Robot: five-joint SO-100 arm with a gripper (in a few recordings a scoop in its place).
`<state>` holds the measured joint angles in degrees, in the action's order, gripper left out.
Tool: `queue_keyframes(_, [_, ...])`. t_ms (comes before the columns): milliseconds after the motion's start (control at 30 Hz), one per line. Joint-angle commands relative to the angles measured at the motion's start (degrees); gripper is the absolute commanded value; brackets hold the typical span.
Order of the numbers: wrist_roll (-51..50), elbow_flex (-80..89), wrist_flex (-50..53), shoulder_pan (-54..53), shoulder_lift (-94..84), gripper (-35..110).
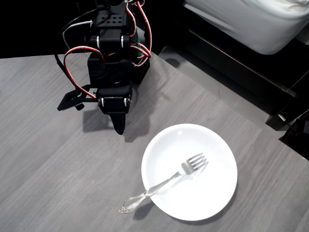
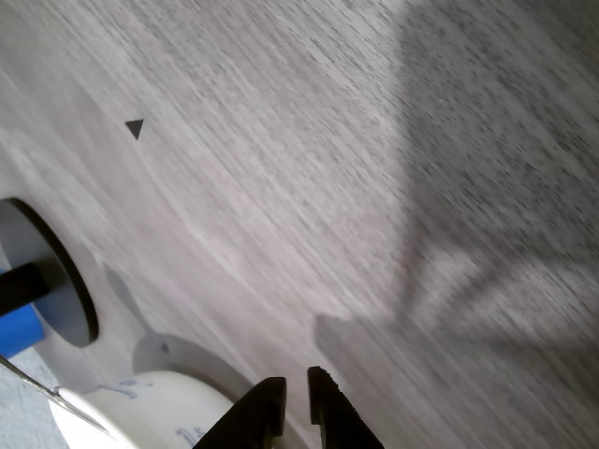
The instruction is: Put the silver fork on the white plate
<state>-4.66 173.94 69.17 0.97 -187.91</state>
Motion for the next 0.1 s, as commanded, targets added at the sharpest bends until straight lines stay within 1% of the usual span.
queue_keyframes(0, [0.26,-0.18,0.26,-0.26,-1.76,0])
queue_keyframes(67, [0.26,-0.18,0.26,-0.26,-1.76,0])
